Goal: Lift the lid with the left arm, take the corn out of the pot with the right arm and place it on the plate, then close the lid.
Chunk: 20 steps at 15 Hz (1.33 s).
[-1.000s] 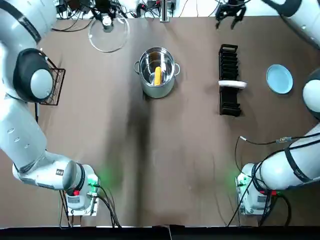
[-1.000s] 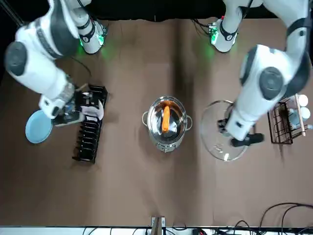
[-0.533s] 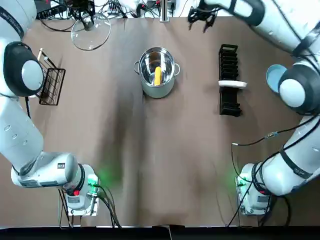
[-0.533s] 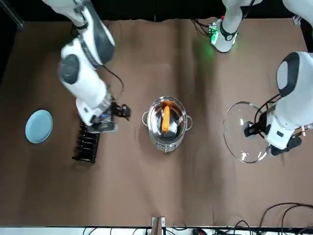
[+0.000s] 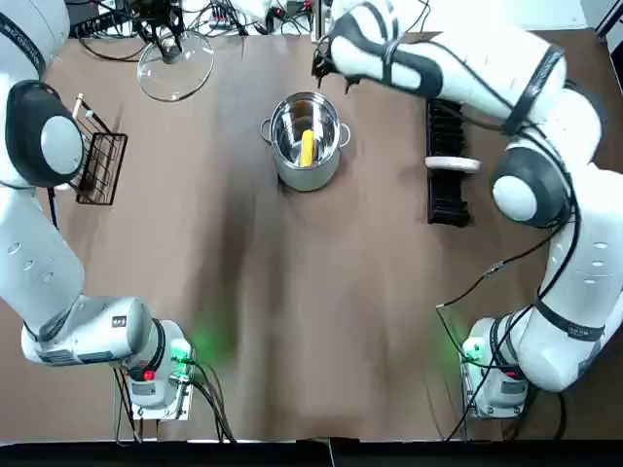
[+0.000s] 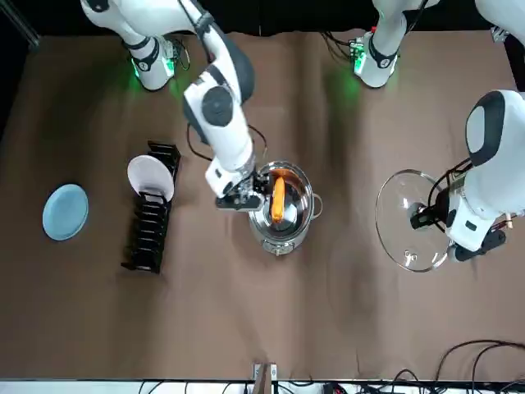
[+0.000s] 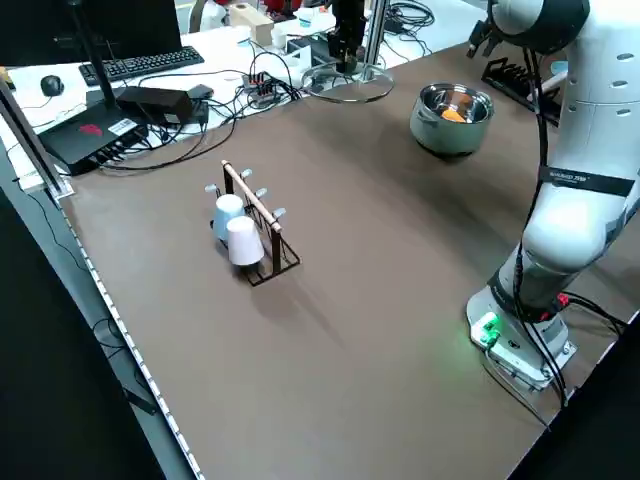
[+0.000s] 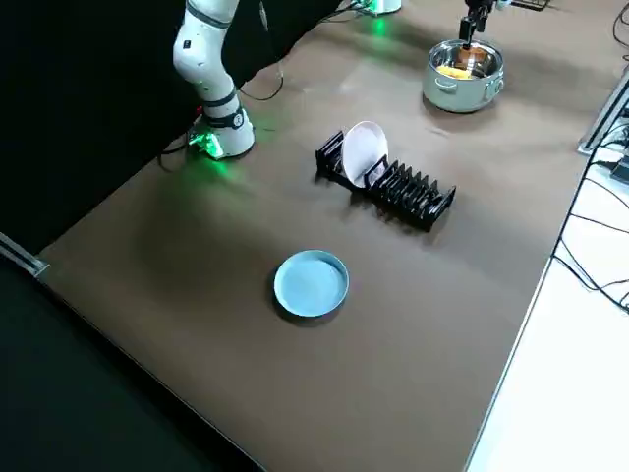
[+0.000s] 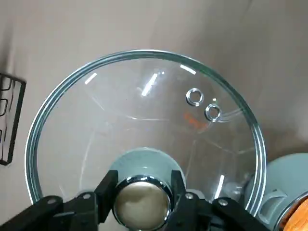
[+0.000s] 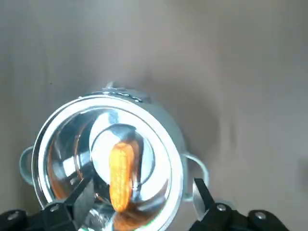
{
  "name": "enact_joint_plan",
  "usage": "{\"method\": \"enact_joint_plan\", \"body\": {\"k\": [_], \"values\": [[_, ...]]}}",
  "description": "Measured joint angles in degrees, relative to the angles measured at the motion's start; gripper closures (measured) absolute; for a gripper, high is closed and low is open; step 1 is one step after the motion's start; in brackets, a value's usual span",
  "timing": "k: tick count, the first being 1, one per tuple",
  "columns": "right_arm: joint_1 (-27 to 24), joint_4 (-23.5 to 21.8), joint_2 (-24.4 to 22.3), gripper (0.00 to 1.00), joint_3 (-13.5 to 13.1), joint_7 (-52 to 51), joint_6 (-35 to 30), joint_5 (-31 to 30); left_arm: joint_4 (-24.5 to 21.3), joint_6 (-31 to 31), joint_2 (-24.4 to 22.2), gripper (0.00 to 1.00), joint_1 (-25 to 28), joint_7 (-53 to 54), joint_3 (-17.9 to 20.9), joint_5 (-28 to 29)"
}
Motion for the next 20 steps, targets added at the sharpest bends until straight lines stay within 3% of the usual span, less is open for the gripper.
{"method": "enact_joint_plan", "body": {"k": [11, 20], "values": [[6.7, 1.6, 10.5, 0.08, -0.2, 2.8, 7.8, -2.6, -0.4, 0.0, 0.3, 0.5, 0.0, 2.5, 0.0, 0.0], [8.0, 1.7, 15.0, 0.09, -0.2, 2.8, 12.1, -2.7, -0.4, 0.0, 0.3, 0.5, 0.0, 2.8, 0.0, 0.0]]}}
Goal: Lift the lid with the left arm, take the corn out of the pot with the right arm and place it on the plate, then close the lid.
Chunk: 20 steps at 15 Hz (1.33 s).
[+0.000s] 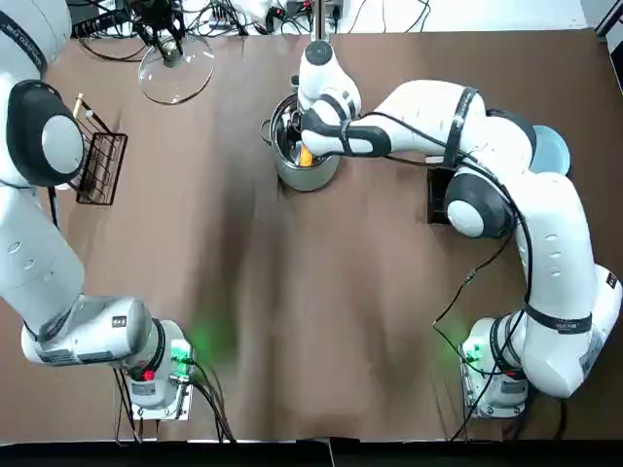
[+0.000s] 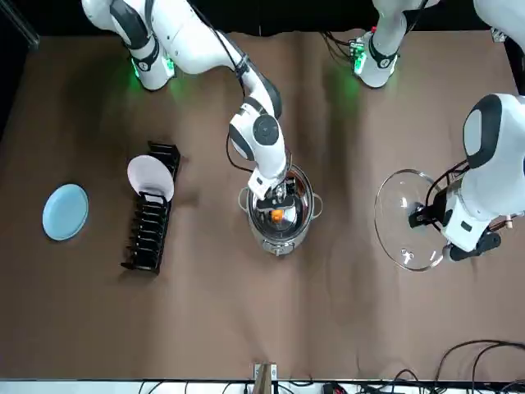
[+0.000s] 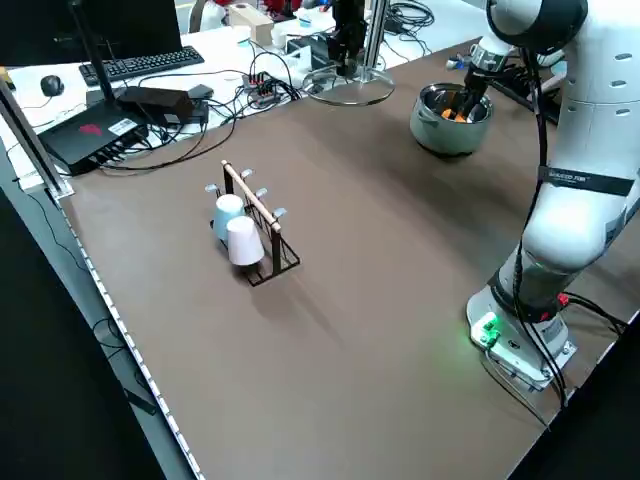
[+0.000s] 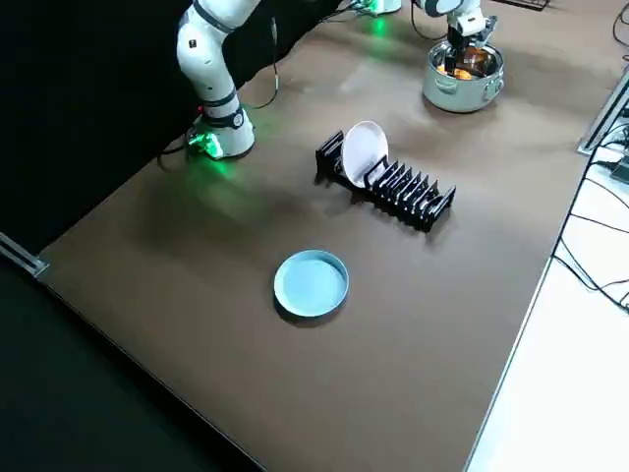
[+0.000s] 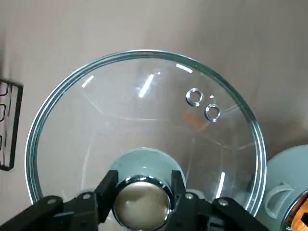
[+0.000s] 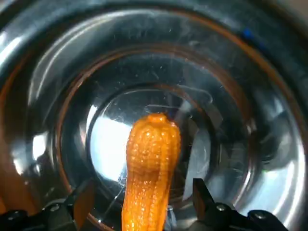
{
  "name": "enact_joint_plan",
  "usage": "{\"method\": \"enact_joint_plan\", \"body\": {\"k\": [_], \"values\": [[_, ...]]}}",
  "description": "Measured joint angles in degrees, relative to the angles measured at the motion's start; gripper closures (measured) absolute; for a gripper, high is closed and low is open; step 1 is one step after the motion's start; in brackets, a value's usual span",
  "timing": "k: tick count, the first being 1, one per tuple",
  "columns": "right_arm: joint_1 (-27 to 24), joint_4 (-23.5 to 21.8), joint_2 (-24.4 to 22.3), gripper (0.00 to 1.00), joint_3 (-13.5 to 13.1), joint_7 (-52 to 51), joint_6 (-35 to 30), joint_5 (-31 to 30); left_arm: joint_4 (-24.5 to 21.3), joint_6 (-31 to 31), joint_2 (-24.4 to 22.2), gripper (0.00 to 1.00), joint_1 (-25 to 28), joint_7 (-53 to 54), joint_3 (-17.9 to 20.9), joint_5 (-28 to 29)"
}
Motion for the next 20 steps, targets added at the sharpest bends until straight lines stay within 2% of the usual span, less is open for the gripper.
{"method": "enact_joint_plan", "body": {"k": [12, 16, 17, 20], "values": [[0.7, 0.2, 2.7, 0.16, -0.1, 0.0, 1.6, -0.7, 0.0, 0.0, 0.3, 0.5, -0.1, 0.0, 0.0, 0.0], [1.0, 0.6, 2.7, 0.56, 0.0, 0.1, 1.7, -0.7, 0.0, 0.0, 0.3, 0.5, -0.1, 0.0, -0.1, 0.0], [1.1, 0.7, 2.7, 0.59, 0.0, 0.1, 1.7, -0.7, 0.0, 0.0, 0.3, 0.5, -0.1, 0.0, -0.1, 0.0], [1.1, 0.7, 2.7, 0.59, 0.0, 0.1, 1.7, -0.7, 0.0, 0.0, 0.3, 0.5, -0.2, 0.0, -0.1, 0.0]]}}
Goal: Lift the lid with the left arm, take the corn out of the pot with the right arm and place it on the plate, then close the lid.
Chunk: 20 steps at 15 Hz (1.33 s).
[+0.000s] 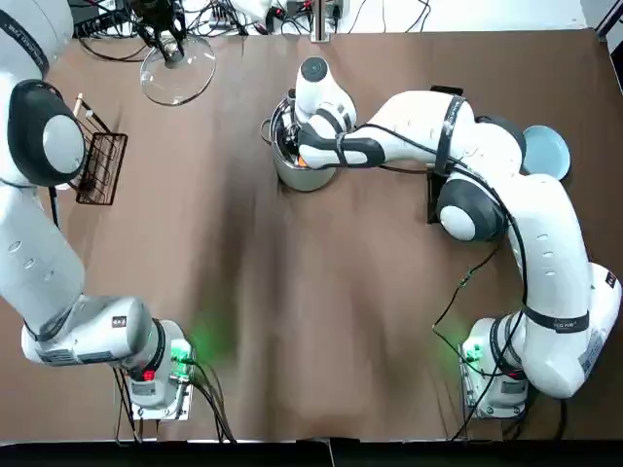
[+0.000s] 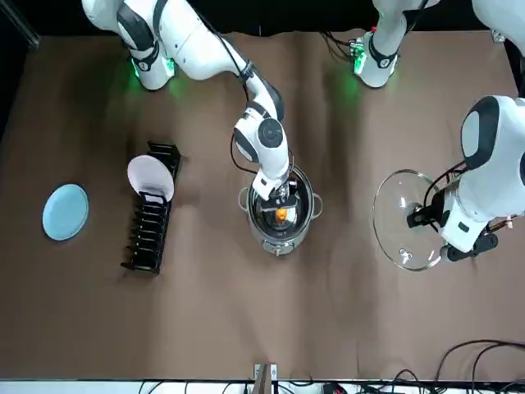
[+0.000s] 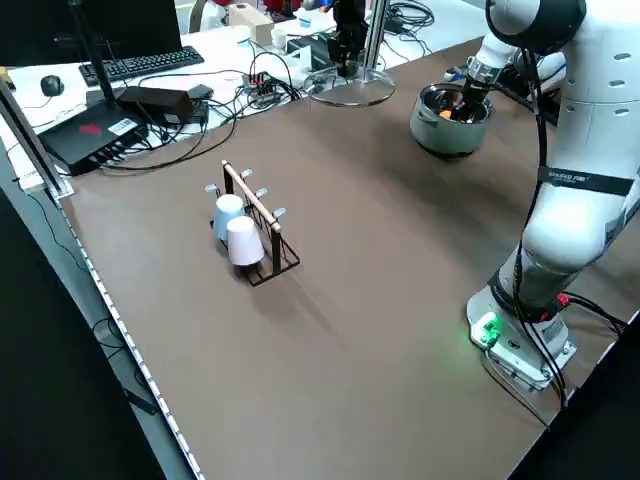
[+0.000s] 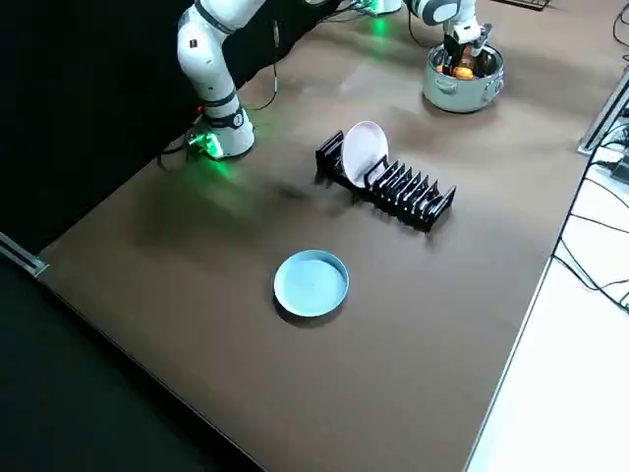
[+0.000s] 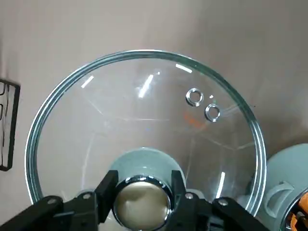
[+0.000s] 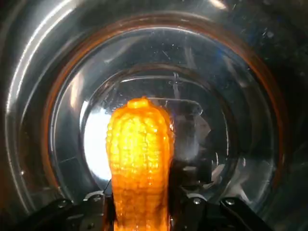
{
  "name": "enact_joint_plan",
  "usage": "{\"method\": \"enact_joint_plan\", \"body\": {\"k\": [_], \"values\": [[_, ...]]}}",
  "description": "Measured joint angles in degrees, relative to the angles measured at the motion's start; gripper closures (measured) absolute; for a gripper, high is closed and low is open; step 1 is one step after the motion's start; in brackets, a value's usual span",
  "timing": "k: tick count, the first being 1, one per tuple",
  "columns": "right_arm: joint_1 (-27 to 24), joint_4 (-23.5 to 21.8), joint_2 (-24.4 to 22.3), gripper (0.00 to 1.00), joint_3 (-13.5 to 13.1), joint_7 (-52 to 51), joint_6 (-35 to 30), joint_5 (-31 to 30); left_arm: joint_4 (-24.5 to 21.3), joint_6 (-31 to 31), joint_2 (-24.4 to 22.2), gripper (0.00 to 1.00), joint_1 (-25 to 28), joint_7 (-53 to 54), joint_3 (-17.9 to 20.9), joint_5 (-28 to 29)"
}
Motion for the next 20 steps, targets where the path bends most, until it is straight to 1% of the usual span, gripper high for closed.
{"method": "enact_joint_plan", "body": {"k": [7, 11, 13, 14, 16, 18, 20], "values": [[-0.3, 0.7, -0.1, 0.59, -0.4, 0.0, 0.0, 0.0, 0.0, 0.0, 0.0, 0.5, -0.4, 0.0, 0.0, 0.0], [-0.4, 1.6, -1.8, 0.59, -0.5, 0.0, -0.1, 0.0, 0.2, 0.0, -0.1, 0.5, -0.4, -0.7, -1.2, -0.9], [-0.4, 1.9, -3.2, 0.59, -0.5, 0.0, -2.0, 0.0, 0.2, 0.0, -0.1, 0.5, -0.4, -3.5, -3.6, -1.3], [-0.4, 2.0, -4.4, 0.59, -0.6, 0.0, -5.7, 0.0, 0.3, 0.0, -0.2, 0.5, -0.5, -8.4, -7.6, -1.3], [-0.7, 2.0, -5.5, 0.59, -0.7, 0.0, -6.7, 0.0, 0.3, 0.0, -0.2, 0.5, -1.4, -13.4, -11.4, -1.3], [-1.6, 2.1, -6.6, 0.59, -0.7, 0.0, -7.7, 0.0, 0.3, 0.1, -0.2, 0.5, -4.5, -17.5, -12.9, -1.3], [-2.7, 2.1, -7.8, 0.59, -0.7, 0.0, -8.5, 0.1, 0.2, 0.5, -0.1, 0.5, -8.9, -21.4, -12.9, -0.5]]}}
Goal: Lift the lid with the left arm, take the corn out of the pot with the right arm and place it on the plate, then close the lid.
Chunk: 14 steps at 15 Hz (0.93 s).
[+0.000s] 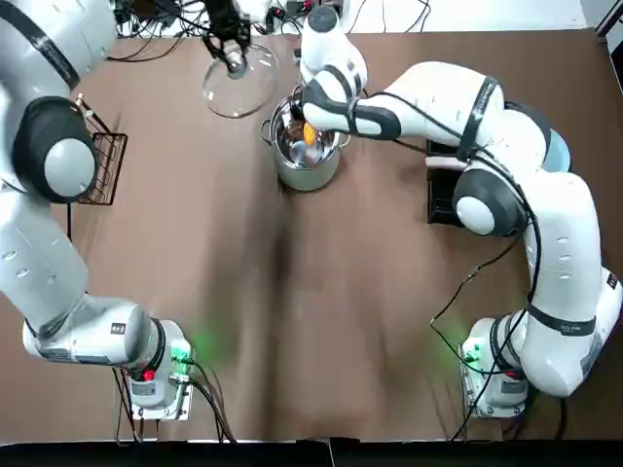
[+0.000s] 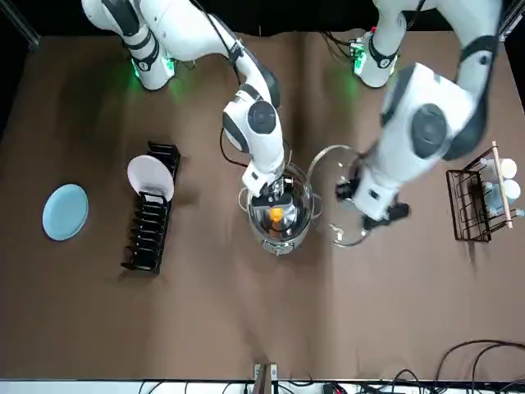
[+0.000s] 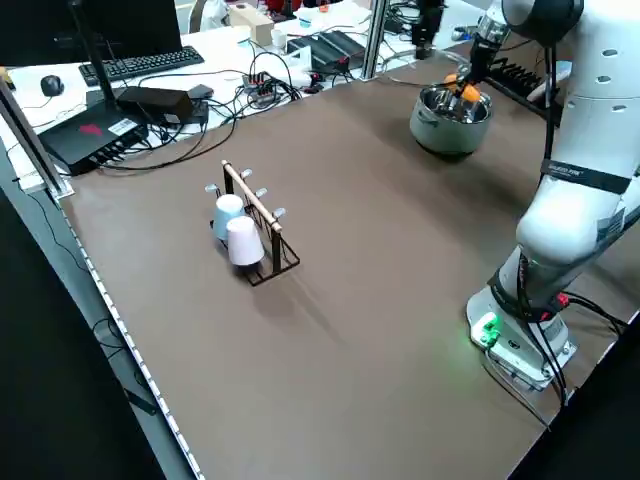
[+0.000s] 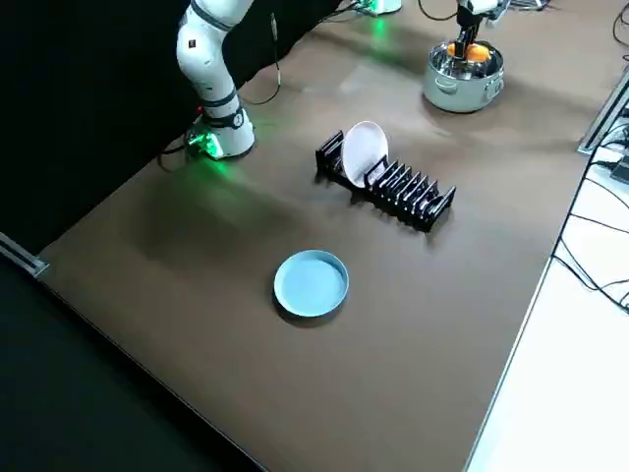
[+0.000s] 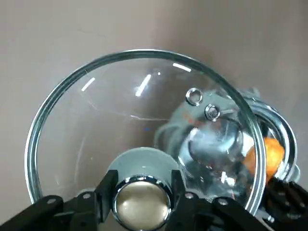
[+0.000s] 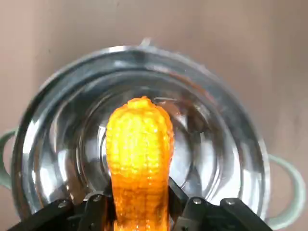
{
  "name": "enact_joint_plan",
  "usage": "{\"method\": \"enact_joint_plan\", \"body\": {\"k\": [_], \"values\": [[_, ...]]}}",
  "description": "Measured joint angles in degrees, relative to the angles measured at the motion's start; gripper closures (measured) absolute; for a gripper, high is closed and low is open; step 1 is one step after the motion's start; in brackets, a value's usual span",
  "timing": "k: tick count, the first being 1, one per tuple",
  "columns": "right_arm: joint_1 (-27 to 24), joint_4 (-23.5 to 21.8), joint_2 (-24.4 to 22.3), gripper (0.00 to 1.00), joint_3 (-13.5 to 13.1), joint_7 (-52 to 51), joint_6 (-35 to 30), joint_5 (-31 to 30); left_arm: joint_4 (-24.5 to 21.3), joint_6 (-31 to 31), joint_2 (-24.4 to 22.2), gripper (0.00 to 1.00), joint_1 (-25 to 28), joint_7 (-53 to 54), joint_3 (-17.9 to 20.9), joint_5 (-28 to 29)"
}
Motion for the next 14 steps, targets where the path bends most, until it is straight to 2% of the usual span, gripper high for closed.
{"method": "enact_joint_plan", "body": {"k": [3, 8, 14], "values": [[-1.6, 0.1, -2.8, 0.59, 0.0, 0.0, -4.9, 0.0, -0.1, 1.4, 0.3, 0.5, -3.6, -3.0, 0.2, 1.2], [-4.0, 0.2, -6.4, 0.59, 0.1, 0.0, -10.8, 0.0, -0.2, 2.8, 1.6, 0.5, -4.0, -3.0, 0.4, 1.3], [-10.8, 0.2, -8.0, 0.59, 0.0, -2.2, -11.7, 0.0, -0.2, 4.6, 2.2, 0.5, -5.2, -3.0, 0.4, 1.3]]}}
